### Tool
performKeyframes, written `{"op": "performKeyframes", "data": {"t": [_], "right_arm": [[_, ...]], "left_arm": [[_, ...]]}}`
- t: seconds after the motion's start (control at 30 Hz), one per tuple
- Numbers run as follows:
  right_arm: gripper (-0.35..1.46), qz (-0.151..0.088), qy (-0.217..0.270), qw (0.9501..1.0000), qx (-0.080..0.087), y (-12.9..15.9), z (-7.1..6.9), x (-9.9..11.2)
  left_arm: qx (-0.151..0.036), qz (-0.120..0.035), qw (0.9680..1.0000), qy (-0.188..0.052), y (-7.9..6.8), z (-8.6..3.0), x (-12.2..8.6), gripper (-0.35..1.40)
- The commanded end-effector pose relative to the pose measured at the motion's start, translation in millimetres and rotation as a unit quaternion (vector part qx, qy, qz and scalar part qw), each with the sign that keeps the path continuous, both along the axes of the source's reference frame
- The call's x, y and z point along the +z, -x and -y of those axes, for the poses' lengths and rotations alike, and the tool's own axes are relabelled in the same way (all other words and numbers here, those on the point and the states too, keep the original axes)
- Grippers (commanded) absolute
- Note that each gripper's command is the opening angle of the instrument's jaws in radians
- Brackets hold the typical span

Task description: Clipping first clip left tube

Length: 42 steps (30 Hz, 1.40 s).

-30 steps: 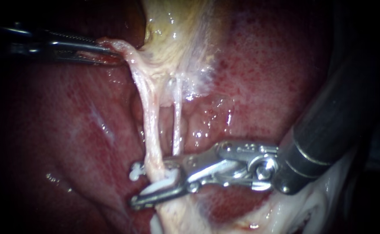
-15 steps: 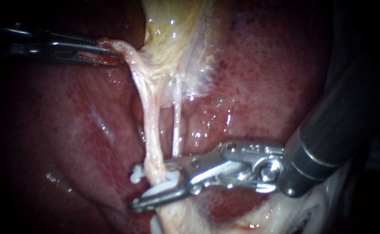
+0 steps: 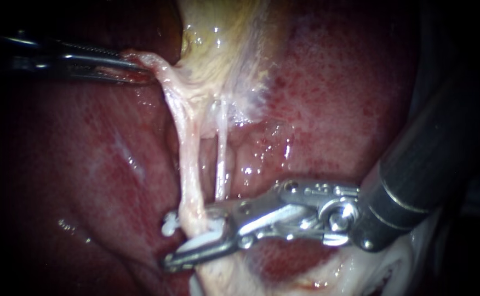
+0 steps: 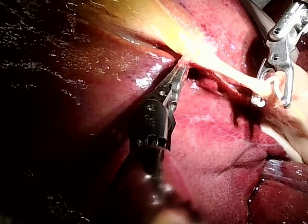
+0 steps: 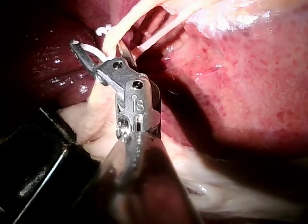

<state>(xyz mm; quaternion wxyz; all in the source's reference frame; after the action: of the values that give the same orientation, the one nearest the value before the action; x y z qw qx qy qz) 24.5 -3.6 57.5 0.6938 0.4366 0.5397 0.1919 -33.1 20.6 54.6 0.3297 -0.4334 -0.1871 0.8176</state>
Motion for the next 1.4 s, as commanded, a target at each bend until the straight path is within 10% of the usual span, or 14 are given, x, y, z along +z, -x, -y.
{"op": "performKeyframes", "data": {"t": [0.03,0.37,0.93,1.4], "right_arm": [[0.38,0.0,0.0,1.0,0.0,0.0,0.0,0.0],[0.24,0.007,-0.02,0.9998,0.001,0.2,-0.3,0.2],[-0.35,-0.011,-0.045,0.9977,-0.049,0.4,-0.2,0.2],[-0.35,-0.005,-0.058,0.9972,-0.048,0.5,-0.2,0.2]], "left_arm": [[0.0,0.0,1.0,0.0,0.0,0.0,0.0,-0.35],[0.0,0.0,1.0,0.0,-0.1,0.0,0.0,-0.35],[0.0,0.0,1.0,0.0,-0.1,0.0,0.0,-0.35],[0.0,0.0,1.0,0.0,-0.1,0.0,0.0,-0.35]]}}
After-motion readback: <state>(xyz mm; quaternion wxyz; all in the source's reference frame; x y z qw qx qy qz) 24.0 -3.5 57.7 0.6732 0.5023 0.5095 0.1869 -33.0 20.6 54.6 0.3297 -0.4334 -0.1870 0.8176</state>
